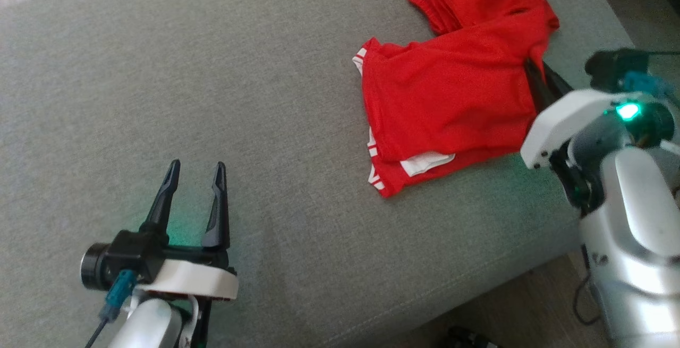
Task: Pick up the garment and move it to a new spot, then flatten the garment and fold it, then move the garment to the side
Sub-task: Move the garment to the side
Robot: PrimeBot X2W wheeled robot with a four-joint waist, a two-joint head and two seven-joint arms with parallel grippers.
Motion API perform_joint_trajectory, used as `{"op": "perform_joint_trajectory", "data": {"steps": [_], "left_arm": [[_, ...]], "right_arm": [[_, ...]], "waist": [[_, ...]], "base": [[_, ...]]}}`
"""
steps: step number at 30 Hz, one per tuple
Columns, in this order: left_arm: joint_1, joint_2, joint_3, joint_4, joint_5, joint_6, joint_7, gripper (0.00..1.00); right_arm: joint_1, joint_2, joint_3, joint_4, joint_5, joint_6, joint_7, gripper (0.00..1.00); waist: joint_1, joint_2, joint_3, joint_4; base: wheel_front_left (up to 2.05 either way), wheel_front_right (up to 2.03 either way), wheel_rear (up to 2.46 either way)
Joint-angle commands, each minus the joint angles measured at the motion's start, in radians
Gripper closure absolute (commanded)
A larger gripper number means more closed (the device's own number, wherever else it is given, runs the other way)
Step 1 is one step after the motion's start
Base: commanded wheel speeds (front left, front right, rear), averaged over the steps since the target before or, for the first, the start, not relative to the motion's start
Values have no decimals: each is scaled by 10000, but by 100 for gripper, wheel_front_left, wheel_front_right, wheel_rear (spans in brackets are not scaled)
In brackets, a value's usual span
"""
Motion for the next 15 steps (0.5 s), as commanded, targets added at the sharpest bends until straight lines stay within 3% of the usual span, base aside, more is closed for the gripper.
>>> {"op": "perform_joint_trajectory", "data": {"steps": [1,7,15], "left_arm": [[-293,209,276,-296,79,7,-11,0],[-231,224,357,-268,-6,77,-86,0],[-273,175,316,-213,-61,62,-156,0]], "right_arm": [[-650,5,260,-311,24,65,-109,100],[-1928,-126,549,0,-26,65,106,100],[-3548,-532,127,1050,-190,65,491,100]], "waist": [[-2,0,30,60],[-2,0,-60,535],[-2,0,-48,1233]], "base": [[0,0,0],[0,0,0],[0,0,0]]}}
